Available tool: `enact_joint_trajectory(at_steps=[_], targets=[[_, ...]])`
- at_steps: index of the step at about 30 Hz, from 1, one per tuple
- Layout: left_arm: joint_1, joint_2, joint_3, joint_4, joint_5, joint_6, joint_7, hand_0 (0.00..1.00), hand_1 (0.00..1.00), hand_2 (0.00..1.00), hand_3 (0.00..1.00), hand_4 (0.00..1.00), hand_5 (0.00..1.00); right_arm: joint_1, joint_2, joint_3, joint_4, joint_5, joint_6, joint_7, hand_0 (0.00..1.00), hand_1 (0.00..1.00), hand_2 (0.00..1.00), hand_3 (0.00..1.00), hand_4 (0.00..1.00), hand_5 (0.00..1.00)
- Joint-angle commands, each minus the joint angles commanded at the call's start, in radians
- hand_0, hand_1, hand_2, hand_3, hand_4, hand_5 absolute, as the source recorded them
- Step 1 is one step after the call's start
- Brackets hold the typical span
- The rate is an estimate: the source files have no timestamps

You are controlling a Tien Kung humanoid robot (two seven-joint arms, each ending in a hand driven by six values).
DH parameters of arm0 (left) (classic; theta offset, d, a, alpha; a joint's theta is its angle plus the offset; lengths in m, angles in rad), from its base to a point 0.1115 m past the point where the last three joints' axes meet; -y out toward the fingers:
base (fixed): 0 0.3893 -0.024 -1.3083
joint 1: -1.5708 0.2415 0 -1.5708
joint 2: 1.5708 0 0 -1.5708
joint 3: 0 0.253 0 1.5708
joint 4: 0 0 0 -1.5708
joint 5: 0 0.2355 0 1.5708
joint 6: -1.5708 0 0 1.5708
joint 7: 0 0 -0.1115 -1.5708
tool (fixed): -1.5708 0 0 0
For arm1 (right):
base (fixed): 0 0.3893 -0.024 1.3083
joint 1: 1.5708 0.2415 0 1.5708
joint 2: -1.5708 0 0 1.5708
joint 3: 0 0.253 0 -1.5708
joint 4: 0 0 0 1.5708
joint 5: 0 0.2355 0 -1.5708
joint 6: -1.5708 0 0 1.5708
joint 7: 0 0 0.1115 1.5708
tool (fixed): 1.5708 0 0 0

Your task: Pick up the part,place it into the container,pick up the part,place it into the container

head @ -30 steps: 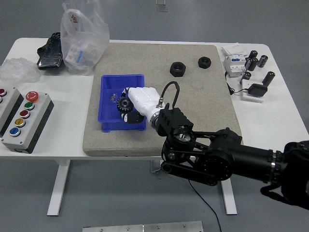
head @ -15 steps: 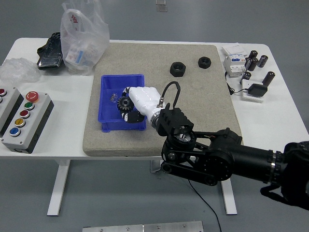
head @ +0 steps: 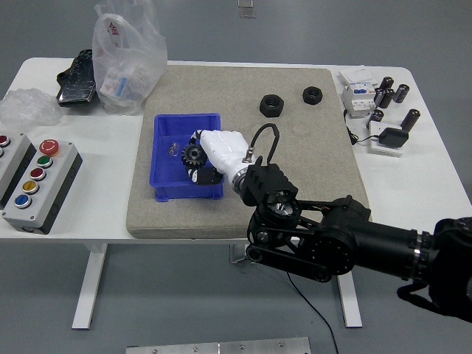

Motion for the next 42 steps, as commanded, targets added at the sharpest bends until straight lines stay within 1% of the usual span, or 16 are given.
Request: enact_joint_trajectory(at_steps=[1, 2, 7, 8, 13, 15, 22, 37, 38, 42], targets=[[0.0, 0.0, 0.0, 0.0, 0.001, 0.0, 0.0, 0.741, 0.647, 0.589, 0.739, 0.748, 0.617, 0.0, 0.0, 0.001, 0.0, -0.004, 0.002, 0.0, 0.496, 0.683, 0.752, 0.757, 0.52, 0.15], [0.0, 0.0, -0.001, 0.0, 0.001, 0.0, 0.0, 0.741, 0.646, 0.589, 0.739, 0.75, 0.619, 0.0, 0.0, 0.001, 0.001, -0.006, 0.003, 0.0, 0.497, 0.685, 0.768, 0.774, 0.578, 0.164], [-0.001, -0.001, 0.001, 0.0, 0.0, -0.001, 0.001, 0.741, 0.646, 0.589, 0.739, 0.75, 0.619, 0.001, 0.0, 0.003, 0.0, -0.012, 0.009, 0.0, 0.497, 0.685, 0.768, 0.774, 0.578, 0.164], [-0.001, -0.001, 0.001, 0.0, 0.0, -0.001, 0.001, 0.741, 0.647, 0.588, 0.739, 0.75, 0.618, 0.001, 0.0, 0.003, 0.0, -0.013, 0.01, 0.0, 0.493, 0.686, 0.772, 0.799, 0.666, 0.228], [-0.002, -0.001, 0.0, 0.0, 0.001, -0.002, 0.001, 0.741, 0.647, 0.588, 0.739, 0.75, 0.618, 0.001, -0.001, 0.003, 0.001, -0.021, 0.014, 0.0, 0.493, 0.686, 0.772, 0.799, 0.666, 0.228], [-0.001, -0.001, -0.001, 0.0, 0.003, -0.001, 0.002, 0.74, 0.647, 0.583, 0.737, 0.75, 0.619, 0.001, -0.001, 0.004, 0.002, -0.027, 0.014, 0.0, 0.474, 0.685, 0.773, 0.817, 0.683, 0.235], [0.001, -0.003, -0.005, 0.0, 0.007, 0.0, 0.003, 0.741, 0.647, 0.583, 0.738, 0.749, 0.617, -0.007, -0.004, 0.018, 0.004, -0.055, 0.002, 0.0, 0.466, 0.681, 0.771, 0.822, 0.694, 0.237], [0.002, -0.008, -0.008, 0.0, 0.011, 0.0, 0.0, 0.741, 0.647, 0.585, 0.736, 0.745, 0.611, -0.049, -0.047, 0.164, 0.031, -0.186, -0.035, 0.0, 0.444, 0.672, 0.762, 0.826, 0.714, 0.238], [0.003, -0.008, -0.009, 0.0, 0.012, 0.0, 0.001, 0.741, 0.647, 0.587, 0.736, 0.745, 0.61, -0.053, -0.05, 0.176, 0.034, -0.195, -0.038, 0.0, 0.443, 0.669, 0.757, 0.825, 0.739, 0.257], [0.004, -0.008, -0.011, 0.0, 0.015, 0.0, 0.0, 0.741, 0.647, 0.587, 0.736, 0.745, 0.61, -0.064, -0.058, 0.211, 0.042, -0.223, -0.046, 0.0, 0.443, 0.669, 0.757, 0.825, 0.739, 0.257]])
